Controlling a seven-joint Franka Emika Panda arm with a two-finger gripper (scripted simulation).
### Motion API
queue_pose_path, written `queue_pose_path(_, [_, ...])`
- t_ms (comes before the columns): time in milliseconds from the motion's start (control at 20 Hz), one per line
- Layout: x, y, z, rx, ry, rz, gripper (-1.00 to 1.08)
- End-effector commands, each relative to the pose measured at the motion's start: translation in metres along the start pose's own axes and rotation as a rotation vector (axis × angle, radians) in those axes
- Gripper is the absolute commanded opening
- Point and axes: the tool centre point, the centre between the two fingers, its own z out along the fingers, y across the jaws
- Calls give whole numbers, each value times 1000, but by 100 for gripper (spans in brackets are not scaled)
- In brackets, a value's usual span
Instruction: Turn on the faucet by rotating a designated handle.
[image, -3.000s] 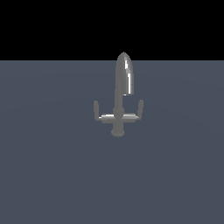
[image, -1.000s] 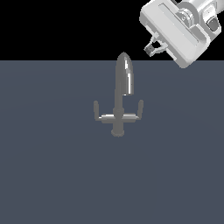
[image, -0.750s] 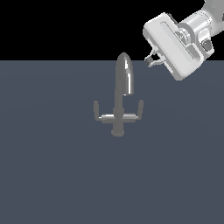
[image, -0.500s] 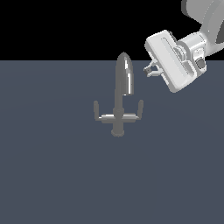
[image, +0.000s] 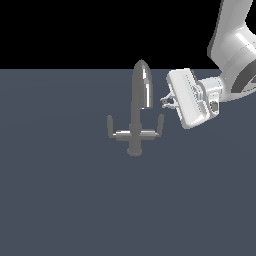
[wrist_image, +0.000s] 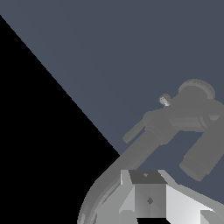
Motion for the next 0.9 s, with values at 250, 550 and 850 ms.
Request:
queue_pose_path(250, [32,19,13,117,-53,52,-100])
queue_pose_path(550, [45,26,20,163,-74,74,-100])
queue_pose_path(850, [47,27,22,171,-77,78,-100])
